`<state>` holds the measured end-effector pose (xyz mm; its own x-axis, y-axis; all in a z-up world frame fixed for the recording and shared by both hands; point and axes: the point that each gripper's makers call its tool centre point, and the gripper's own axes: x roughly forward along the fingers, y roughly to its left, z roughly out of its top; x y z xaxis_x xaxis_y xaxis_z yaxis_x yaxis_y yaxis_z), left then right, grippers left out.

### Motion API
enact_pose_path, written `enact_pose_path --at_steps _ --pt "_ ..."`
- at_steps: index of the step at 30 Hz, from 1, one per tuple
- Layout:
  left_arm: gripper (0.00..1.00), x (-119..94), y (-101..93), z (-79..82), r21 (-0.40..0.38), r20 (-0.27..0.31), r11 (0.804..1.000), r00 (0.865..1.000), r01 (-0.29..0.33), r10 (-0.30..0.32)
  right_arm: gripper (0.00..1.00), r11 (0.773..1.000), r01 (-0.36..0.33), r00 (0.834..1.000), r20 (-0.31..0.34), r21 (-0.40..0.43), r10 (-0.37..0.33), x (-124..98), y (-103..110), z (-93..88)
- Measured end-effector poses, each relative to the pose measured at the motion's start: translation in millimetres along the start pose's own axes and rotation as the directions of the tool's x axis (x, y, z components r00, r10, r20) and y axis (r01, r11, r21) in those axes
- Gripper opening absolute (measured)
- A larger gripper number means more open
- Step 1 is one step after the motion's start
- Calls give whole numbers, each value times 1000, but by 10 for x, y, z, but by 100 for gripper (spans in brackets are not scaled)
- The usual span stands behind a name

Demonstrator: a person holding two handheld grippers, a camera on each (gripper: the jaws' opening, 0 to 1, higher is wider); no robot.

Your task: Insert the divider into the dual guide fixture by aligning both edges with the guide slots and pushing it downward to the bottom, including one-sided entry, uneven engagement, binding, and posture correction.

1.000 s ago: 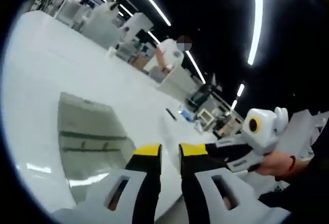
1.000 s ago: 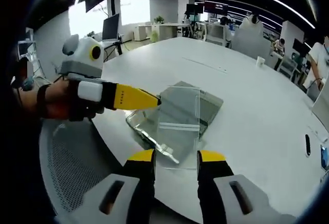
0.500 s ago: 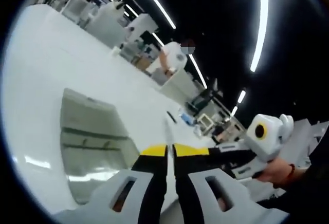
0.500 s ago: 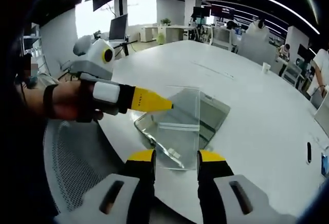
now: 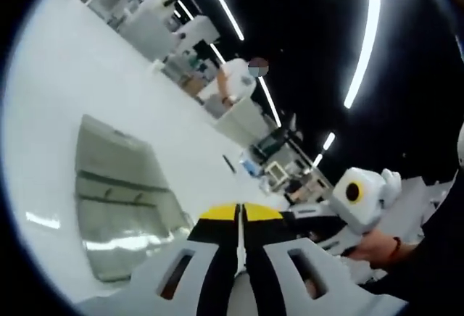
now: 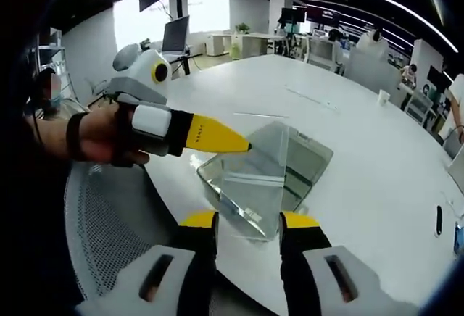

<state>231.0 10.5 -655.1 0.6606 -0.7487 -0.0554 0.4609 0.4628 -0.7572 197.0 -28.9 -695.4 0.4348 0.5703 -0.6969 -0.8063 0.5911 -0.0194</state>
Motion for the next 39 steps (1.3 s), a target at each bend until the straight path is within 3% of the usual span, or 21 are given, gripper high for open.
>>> enact_pose_path --at_steps 3,9,14,22,26,31,39 --pt "0 -15 0 12 27 -4 1000 1000 -4 4 27 999 -33 999 17 37 33 -20 16 22" --pt "0 -59 6 -5 17 -11 1000 1000 0 0 30 998 -36 999 38 54 34 -62 -52 36" --pt "0 -83 -11 -21 6 -7 1000 1000 12 -12 32 977 -132 977 186 167 100 -90 33 235" --pt "0 -103 -88 -18 -4 -5 999 999 47 -47 34 966 -157 971 210 204 113 -114 59 234" --pt "0 -124 -166 11 -60 12 993 995 101 -100 40 953 -201 956 260 229 139 -146 107 319" --pt "0 -122 -219 35 -56 23 989 990 140 -139 38 937 -234 945 289 261 155 -169 135 376" --pt "0 -132 -253 39 -71 40 984 986 165 -163 32 896 -310 913 363 317 187 -267 158 481"
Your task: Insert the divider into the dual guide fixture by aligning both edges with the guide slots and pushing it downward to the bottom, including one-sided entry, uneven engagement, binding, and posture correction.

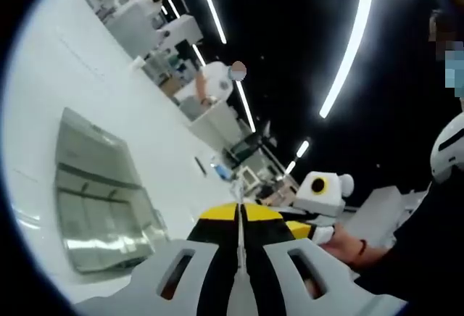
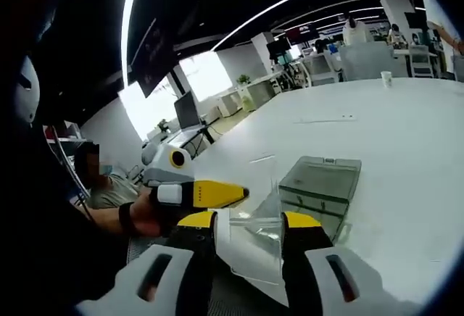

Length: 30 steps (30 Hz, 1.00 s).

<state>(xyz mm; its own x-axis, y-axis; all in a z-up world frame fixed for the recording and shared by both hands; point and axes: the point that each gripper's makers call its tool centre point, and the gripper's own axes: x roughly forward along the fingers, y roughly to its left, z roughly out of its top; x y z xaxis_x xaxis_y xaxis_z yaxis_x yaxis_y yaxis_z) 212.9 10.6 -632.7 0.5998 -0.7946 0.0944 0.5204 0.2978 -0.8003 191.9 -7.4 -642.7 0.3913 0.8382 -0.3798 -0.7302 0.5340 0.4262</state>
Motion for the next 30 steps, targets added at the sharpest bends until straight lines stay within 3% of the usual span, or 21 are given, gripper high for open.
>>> enact_pose_path --at_steps 7,11,21,30 --pt "0 -25 -9 67 -1 37 1000 999 4 -4 29 984 -111 993 65 140 103 -49 112 63" --pt "0 -65 5 99 -16 54 1000 999 9 -8 19 981 -119 991 73 151 109 -52 118 63" --pt "1 -96 83 174 17 94 1000 996 -14 13 11 962 -156 984 125 226 130 -26 133 139" --pt "2 -97 75 216 41 125 999 992 -29 23 3 925 -196 973 182 325 142 -13 123 188"
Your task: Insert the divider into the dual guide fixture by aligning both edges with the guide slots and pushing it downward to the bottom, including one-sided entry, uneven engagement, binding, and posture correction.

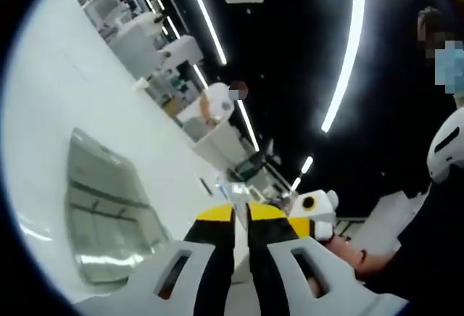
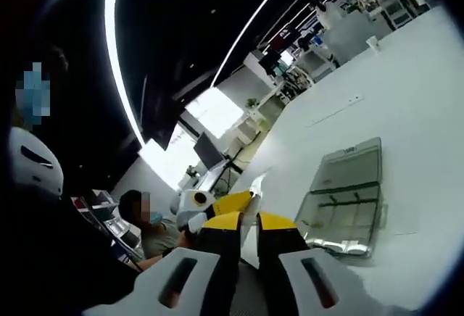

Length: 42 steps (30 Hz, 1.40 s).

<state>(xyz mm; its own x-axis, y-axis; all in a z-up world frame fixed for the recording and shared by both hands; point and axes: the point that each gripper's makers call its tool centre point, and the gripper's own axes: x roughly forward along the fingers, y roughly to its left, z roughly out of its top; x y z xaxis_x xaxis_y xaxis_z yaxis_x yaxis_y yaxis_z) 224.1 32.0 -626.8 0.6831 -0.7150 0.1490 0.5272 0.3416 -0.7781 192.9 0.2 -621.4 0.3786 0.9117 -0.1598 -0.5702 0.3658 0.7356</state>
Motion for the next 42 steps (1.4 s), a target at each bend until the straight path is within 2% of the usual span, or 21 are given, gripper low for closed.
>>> enact_pose_path --at_steps 5,7,9,10,11,13,15,17,20,24,28,31,34,36,42 --pt "2 -11 -20 40 -17 25 1000 1000 11 -11 1 997 -28 999 31 78 26 11 14 34" --pt "0 -22 -108 129 -59 77 996 995 62 -58 2 993 -57 997 49 106 52 25 51 50" --pt "0 -31 -201 203 -67 119 991 988 112 -104 3 993 -71 996 64 94 65 41 75 69" --pt "0 -31 -289 205 -69 119 986 982 154 -145 4 997 -60 996 73 58 56 51 61 86" --pt "0 -24 -289 219 -62 127 987 982 149 -140 6 998 -49 995 84 32 47 58 54 109" --pt "0 -16 -312 251 -46 151 987 978 152 -143 10 995 -90 991 103 47 84 67 134 146" --pt "0 -33 -366 287 -148 170 966 968 210 -184 6 994 -103 990 103 46 98 63 155 153" --pt "0 -44 -309 309 -121 188 975 969 186 -161 6 994 -98 990 105 40 94 59 152 158" --pt "0 -76 -288 352 -143 218 971 963 194 -160 7 994 -106 990 95 40 101 58 170 139" --pt "0 -76 -262 325 -147 200 971 967 188 -157 7 992 -109 988 116 60 101 54 165 144" --pt "0 -78 -255 345 -160 214 968 964 191 -155 5 991 -112 987 125 74 102 71 179 150" --pt "0 -71 -286 363 -166 217 962 960 214 -176 5 988 -126 984 134 84 115 87 205 169" --pt "0 -68 -277 358 -179 222 961 960 210 -169 3 990 -113 985 140 79 101 115 189 179" --pt "0 -85 -281 380 -185 237 958 956 217 -171 3 984 -139 982 144 111 122 121 230 194" --pt "0 -118 -282 443 -201 281 951 944 236 -175 3 980 -149 977 172 134 125 190 232 214"
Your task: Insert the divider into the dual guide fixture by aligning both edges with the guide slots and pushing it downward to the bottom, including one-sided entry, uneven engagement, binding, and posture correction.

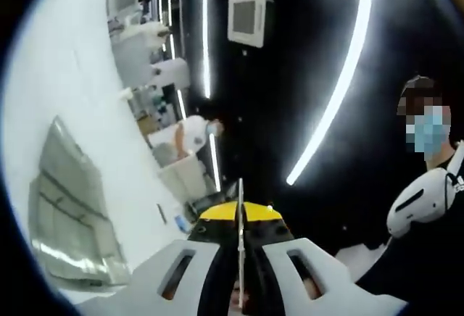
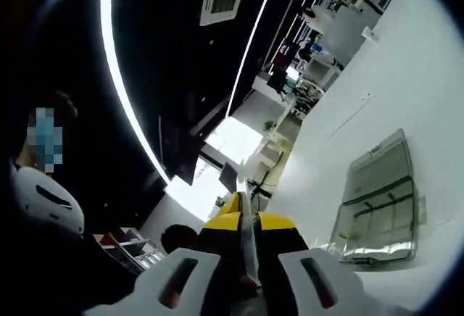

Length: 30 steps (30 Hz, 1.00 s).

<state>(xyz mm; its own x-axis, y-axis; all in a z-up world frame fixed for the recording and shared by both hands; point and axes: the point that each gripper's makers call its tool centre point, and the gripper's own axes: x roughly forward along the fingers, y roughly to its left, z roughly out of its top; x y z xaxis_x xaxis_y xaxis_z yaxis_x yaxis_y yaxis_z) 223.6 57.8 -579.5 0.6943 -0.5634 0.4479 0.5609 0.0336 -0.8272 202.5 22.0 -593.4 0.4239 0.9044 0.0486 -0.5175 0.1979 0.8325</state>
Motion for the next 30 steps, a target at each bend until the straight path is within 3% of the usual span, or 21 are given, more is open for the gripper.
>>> enact_pose_path --at_steps 5,11,13,17,22,24,30 --pt "0 -17 -32 53 -17 27 1000 1000 11 -10 7 1000 -6 1000 6 2 6 38 9 2" --pt "0 -13 -36 67 -21 46 1000 999 9 -8 2 999 -39 999 8 18 38 50 72 17" --pt "0 -13 -36 70 -16 51 1000 999 6 -5 2 994 -40 999 15 106 38 54 71 17" --pt "0 -24 -1 70 -30 61 999 998 -11 13 1 996 -30 999 26 78 28 49 70 32" --pt "0 -77 29 63 -25 54 999 998 -41 42 1 994 -15 1000 -24 104 18 68 48 -10" --pt "0 -98 61 63 -62 51 995 996 -75 79 1 996 -6 1000 -29 85 9 73 60 -6" --pt "0 -127 55 86 -33 39 995 994 -97 98 1 998 1 999 -44 55 1 102 75 -21"
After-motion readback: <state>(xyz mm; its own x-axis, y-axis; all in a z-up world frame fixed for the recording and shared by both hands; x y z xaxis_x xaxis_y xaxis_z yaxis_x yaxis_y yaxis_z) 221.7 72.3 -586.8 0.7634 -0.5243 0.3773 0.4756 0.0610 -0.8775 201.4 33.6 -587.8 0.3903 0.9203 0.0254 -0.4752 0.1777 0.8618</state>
